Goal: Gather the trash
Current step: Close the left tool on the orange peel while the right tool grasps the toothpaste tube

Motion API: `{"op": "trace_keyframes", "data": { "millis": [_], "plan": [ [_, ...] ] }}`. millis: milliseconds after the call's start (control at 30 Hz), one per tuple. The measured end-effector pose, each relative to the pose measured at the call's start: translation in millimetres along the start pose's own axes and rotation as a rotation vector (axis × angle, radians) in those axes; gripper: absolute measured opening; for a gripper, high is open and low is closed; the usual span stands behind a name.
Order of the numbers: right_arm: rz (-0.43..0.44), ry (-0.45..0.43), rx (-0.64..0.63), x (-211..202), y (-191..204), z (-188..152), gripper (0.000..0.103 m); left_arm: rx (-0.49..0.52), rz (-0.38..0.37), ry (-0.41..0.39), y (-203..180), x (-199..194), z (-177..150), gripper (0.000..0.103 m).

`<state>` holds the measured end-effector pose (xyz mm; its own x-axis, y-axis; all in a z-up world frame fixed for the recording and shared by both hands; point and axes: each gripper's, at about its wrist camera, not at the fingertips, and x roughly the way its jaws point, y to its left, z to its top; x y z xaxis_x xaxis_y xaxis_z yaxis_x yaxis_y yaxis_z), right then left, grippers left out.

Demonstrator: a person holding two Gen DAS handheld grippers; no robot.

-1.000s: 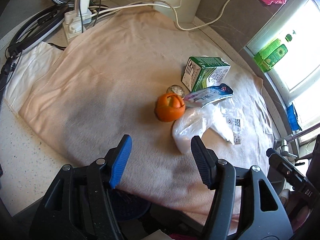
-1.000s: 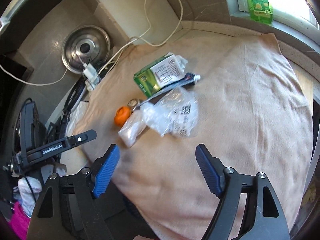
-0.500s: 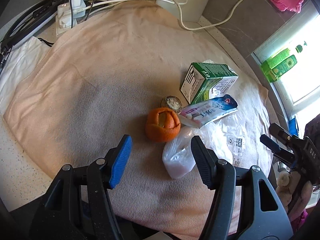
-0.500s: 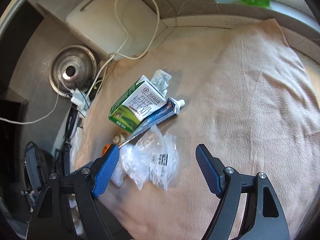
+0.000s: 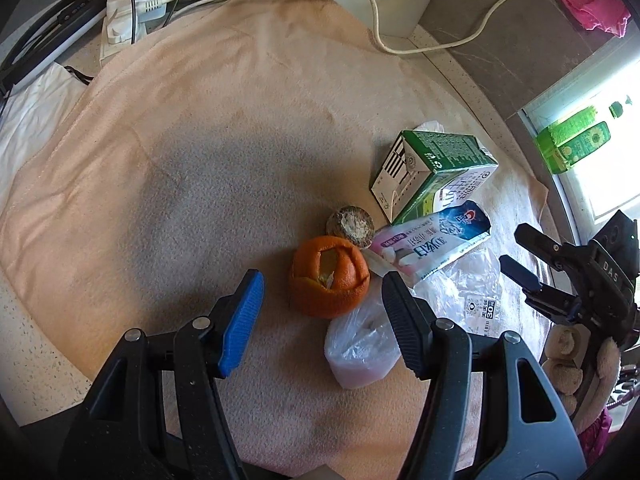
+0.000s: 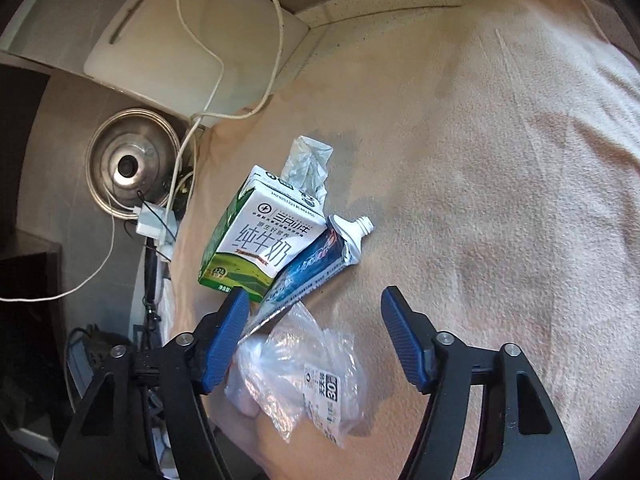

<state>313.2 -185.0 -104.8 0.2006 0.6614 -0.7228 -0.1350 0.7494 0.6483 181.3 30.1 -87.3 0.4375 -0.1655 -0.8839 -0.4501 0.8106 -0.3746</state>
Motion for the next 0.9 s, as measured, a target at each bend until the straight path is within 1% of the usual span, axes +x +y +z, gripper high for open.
{"op": "trace_keyframes", "data": {
  "millis": [33,200,267,367,433,500,533,567,600,700,900],
  "plan": [
    [-0.001,0.005,0.004,3,0,2,0.063,-0.002,-0.001,0.003,0,1,1,0.063],
    [0.017,0.039,0.046,18,-4,8,0.046,-0.005,-0.006,0.018,1,7,3,0.063],
    [0.028,0.049,0.065,23,-6,10,0.043,-0.003,-0.009,0.021,0,9,3,0.063],
    [0.020,0.052,0.086,32,-9,12,0.043,-0.012,-0.010,0.016,1,11,3,0.063],
    [0.021,0.048,0.095,35,-11,13,0.042,-0.022,-0.018,0.016,2,13,3,0.057],
    [0.008,0.044,0.092,38,-12,15,0.036,-0.017,-0.016,0.018,1,15,2,0.052],
    [-0.002,0.043,0.093,39,-11,17,0.034,-0.013,-0.017,0.017,1,15,2,0.051],
    [-0.005,0.044,0.093,40,-11,17,0.032,-0.008,-0.019,0.015,0,15,1,0.047],
    [-0.015,0.043,0.092,41,-11,17,0.029,-0.004,-0.015,0.013,-1,15,1,0.047],
    [-0.018,0.037,0.102,43,-11,18,0.026,0.005,-0.010,0.004,-2,14,0,0.045],
    [0.012,0.008,0.141,36,-16,17,0.020,0.000,-0.009,-0.019,0,5,0,0.040]
  ]
}}
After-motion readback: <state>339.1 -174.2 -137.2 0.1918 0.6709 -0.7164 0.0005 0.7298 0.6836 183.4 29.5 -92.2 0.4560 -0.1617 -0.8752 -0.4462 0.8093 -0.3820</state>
